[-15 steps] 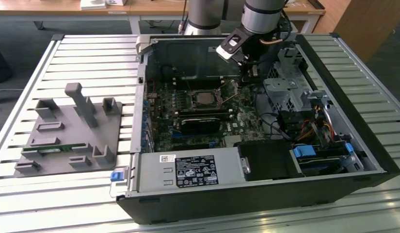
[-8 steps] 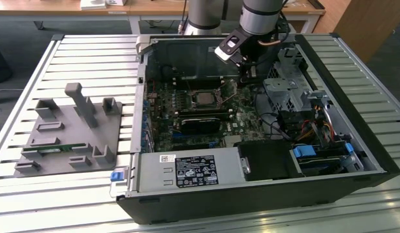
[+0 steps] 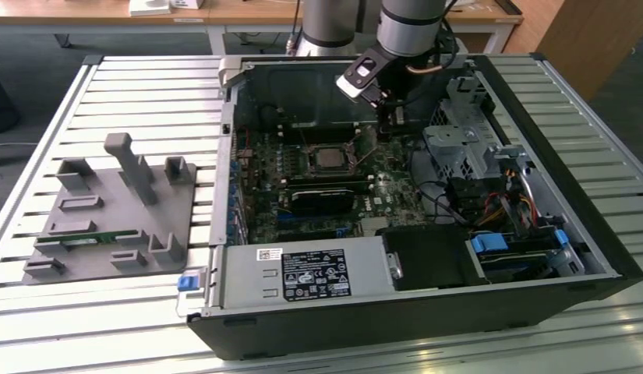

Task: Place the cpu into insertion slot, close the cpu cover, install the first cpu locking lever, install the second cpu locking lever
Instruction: 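Close the cpu cover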

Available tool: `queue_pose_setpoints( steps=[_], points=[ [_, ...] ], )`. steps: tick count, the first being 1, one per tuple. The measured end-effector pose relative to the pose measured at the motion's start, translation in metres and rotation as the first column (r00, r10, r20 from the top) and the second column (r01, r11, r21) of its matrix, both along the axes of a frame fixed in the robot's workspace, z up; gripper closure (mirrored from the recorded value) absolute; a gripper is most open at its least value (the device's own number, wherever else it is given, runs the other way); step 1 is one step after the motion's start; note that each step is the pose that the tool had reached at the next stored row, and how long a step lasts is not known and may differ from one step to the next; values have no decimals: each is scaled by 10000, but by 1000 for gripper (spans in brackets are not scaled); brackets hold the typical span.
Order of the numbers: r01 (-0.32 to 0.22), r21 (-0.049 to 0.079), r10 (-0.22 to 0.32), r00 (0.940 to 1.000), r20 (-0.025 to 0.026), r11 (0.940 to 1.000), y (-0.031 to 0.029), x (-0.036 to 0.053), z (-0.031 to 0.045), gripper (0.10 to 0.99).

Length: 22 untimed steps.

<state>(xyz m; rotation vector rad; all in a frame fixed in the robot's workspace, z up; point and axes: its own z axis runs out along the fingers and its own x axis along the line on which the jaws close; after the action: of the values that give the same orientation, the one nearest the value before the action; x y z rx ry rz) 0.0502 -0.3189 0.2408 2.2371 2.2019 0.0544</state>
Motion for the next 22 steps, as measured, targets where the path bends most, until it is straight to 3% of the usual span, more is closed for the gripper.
queue_pose_setpoints(
  steps=[22],
  points=[
    [0,0,0,10000,0,10000,0,-321,-13,980]
  ],
)
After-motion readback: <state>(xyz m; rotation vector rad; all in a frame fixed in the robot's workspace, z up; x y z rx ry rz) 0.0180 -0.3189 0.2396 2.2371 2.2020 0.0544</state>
